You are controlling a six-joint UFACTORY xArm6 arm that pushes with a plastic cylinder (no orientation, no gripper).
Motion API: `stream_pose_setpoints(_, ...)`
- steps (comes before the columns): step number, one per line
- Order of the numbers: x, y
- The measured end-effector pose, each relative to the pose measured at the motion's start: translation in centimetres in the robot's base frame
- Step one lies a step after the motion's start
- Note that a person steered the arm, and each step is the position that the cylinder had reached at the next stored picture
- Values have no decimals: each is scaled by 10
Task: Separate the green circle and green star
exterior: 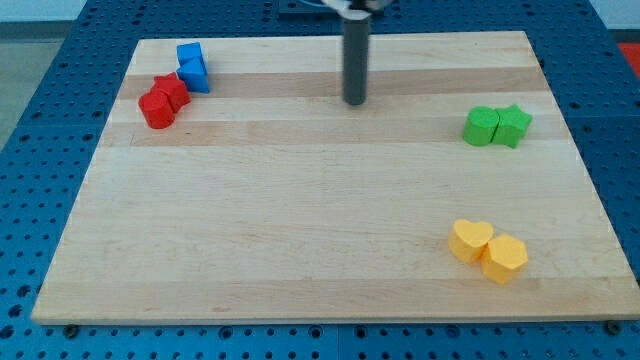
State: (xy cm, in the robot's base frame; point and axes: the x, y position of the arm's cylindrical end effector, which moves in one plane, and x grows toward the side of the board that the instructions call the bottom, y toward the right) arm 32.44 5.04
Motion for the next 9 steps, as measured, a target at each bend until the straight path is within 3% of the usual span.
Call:
stream_pose_setpoints(3, 14, 196)
stream_pose_setpoints(5, 75, 234)
stream_pose_setpoints(6, 68, 181)
stream_pose_setpoints(8, 48, 16)
stream_pose_setpoints(9, 15, -2)
